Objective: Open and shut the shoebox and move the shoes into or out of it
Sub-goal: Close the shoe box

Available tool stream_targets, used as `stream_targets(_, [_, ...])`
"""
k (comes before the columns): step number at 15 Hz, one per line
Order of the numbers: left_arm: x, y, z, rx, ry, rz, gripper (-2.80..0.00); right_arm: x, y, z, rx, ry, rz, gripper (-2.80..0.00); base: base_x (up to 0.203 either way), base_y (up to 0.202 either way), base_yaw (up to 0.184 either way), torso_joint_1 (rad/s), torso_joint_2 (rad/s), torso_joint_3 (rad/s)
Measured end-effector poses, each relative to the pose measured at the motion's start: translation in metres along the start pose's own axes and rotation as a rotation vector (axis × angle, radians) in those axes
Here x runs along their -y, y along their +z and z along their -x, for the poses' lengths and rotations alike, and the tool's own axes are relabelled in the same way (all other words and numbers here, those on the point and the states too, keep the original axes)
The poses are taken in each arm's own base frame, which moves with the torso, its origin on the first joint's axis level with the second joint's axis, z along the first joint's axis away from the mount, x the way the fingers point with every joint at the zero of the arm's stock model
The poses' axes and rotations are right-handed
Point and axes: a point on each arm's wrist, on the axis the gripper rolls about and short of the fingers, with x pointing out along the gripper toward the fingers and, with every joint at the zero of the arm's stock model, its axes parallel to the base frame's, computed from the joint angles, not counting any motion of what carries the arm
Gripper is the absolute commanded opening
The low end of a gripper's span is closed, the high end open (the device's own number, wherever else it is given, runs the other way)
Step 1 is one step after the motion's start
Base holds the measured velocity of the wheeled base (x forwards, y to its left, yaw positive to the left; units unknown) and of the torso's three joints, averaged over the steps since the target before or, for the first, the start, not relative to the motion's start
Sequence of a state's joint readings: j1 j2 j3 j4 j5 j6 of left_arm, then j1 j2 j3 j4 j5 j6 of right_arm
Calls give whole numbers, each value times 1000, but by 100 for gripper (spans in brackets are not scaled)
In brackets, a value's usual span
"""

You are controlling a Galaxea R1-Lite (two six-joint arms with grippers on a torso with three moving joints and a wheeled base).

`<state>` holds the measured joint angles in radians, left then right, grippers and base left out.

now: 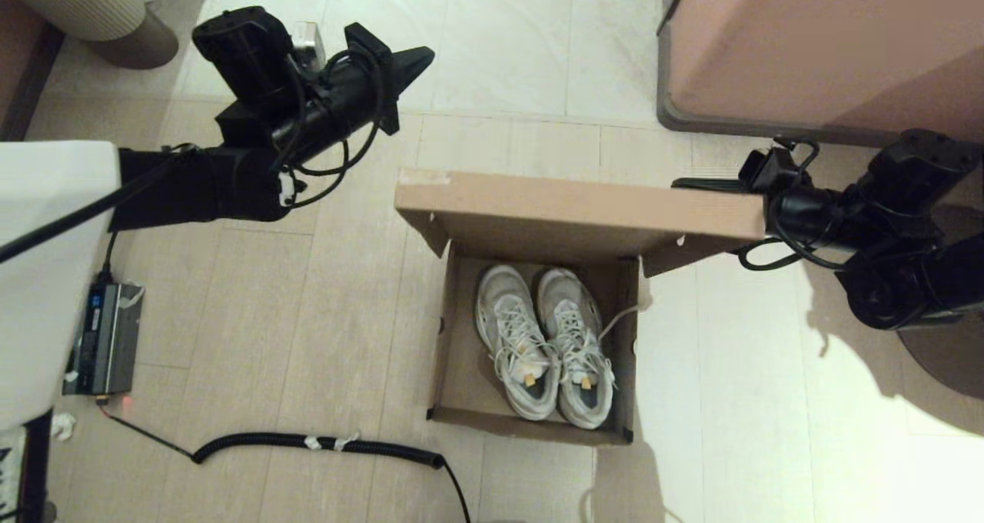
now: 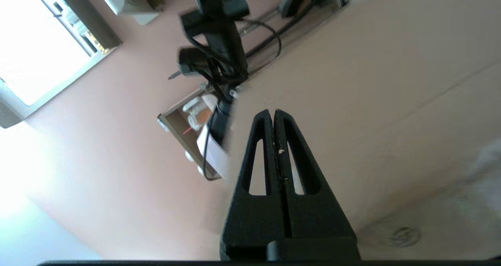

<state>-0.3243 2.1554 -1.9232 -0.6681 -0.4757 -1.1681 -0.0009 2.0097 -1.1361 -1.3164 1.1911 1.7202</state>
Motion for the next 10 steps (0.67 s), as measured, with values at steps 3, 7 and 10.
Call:
stream_targets(3, [7, -33, -15, -65, -22, 56, -280, 9, -30, 14, 4, -13, -29, -280, 0, 0, 0, 0, 0, 0])
stream_targets(7, [11, -89, -18, -137, 45, 133, -280, 23, -67, 31, 59, -41, -59, -280, 0, 0, 0, 0, 0, 0])
stream_targets(10, [36, -112, 7, -161, 116, 135, -280, 21, -73, 30, 259, -35, 3, -280, 0, 0, 0, 0, 0, 0])
